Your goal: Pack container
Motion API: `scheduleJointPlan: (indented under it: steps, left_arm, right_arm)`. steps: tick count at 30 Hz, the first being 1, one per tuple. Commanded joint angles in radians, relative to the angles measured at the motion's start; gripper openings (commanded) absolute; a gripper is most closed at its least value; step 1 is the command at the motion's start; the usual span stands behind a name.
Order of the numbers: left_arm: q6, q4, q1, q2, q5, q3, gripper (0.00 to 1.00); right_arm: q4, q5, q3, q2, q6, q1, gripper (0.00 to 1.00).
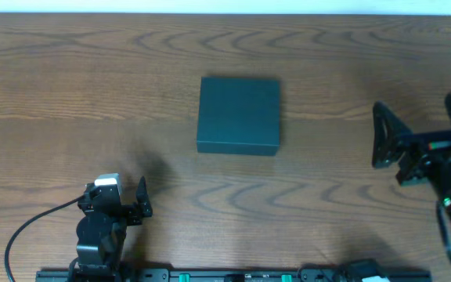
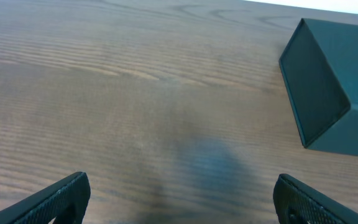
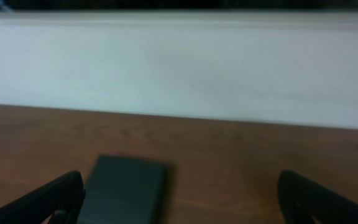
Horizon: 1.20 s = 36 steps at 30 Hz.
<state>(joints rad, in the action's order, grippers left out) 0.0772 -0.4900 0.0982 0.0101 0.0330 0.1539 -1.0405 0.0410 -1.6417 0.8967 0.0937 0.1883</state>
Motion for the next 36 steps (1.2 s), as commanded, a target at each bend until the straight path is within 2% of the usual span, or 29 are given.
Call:
scheduleJointPlan:
  steps: [1,9,16,28,36]
  left_arm:
    - [-0.013,0.001,-0.006,-0.006,0.002,-0.017,0.95]
    - [-0.013,0.001,-0.006,-0.006,0.002,-0.017,0.95]
    - [-0.013,0.001,-0.006,-0.006,0.002,-0.017,0.95]
    - [-0.013,0.001,-0.006,-0.006,0.002,-0.017,0.95]
    - [-0.013,0.001,-0.006,-0.006,0.002,-0.017,0.95]
  right_arm:
    - [0.057,0.026,0.216,-0.088,-0.013,-0.044,0.99]
    - [0.330,0.019,0.880,-0.455,0.148,-0.077,0.99]
    - [0.360,0.018,1.190,-0.722,0.214,-0.077,0.99]
    - [0.344,0.014,1.359,-0.888,0.243,-0.078,0.99]
    - [0.341,0.011,1.437,-0.892,0.243,-0.058,0.99]
